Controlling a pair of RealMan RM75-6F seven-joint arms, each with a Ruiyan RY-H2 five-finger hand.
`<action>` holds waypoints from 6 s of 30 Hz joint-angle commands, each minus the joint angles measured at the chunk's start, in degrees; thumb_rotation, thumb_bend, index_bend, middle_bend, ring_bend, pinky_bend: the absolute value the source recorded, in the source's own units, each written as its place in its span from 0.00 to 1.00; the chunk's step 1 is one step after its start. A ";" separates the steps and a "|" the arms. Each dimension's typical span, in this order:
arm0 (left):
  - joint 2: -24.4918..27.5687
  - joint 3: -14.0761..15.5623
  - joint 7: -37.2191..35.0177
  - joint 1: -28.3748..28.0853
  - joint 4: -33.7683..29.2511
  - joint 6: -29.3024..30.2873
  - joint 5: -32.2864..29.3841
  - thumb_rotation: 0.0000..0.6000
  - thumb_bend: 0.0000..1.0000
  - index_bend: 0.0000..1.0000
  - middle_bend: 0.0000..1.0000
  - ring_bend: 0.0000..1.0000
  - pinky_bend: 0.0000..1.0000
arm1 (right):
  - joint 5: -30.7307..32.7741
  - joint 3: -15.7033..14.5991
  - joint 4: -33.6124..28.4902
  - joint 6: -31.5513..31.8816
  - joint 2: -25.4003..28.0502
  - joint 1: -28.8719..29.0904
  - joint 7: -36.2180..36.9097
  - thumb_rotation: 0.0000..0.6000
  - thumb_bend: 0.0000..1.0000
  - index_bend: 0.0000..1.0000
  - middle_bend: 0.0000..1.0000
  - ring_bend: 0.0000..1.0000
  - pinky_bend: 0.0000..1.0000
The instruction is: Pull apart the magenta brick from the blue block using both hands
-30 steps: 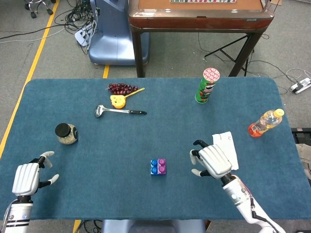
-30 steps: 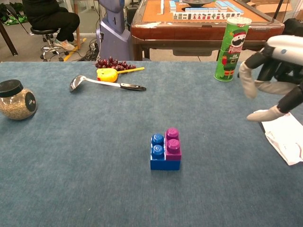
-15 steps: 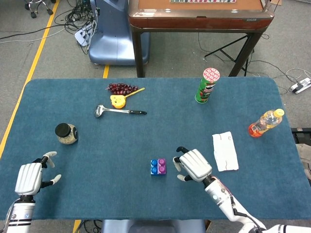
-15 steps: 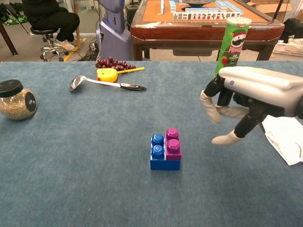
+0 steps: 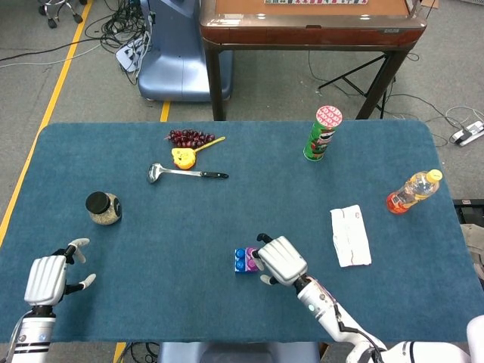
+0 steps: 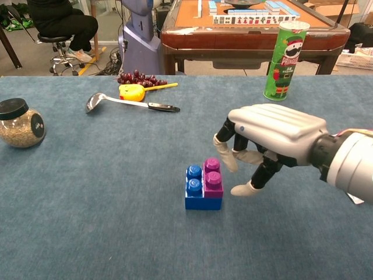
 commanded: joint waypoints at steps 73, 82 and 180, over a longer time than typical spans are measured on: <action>-2.10 0.87 0.62 -0.22 -0.03 -2.12 -0.61 1.00 0.08 0.46 0.52 0.52 0.73 | 4.50 -1.39 1.97 6.41 2.31 1.60 -4.16 1.00 0.00 0.36 1.00 0.99 1.00; -2.24 0.73 1.24 -0.60 -0.42 -2.46 -0.66 1.00 0.08 0.46 0.52 0.52 0.73 | 16.12 1.89 -1.66 -2.86 7.66 6.94 -7.36 1.00 0.00 0.15 1.00 0.97 1.00; -3.03 1.44 0.84 -0.32 0.48 -3.25 -1.27 1.00 0.08 0.46 0.52 0.52 0.73 | 43.12 -11.00 6.48 -15.20 7.29 41.57 -2.89 1.00 0.08 0.36 1.00 0.96 1.00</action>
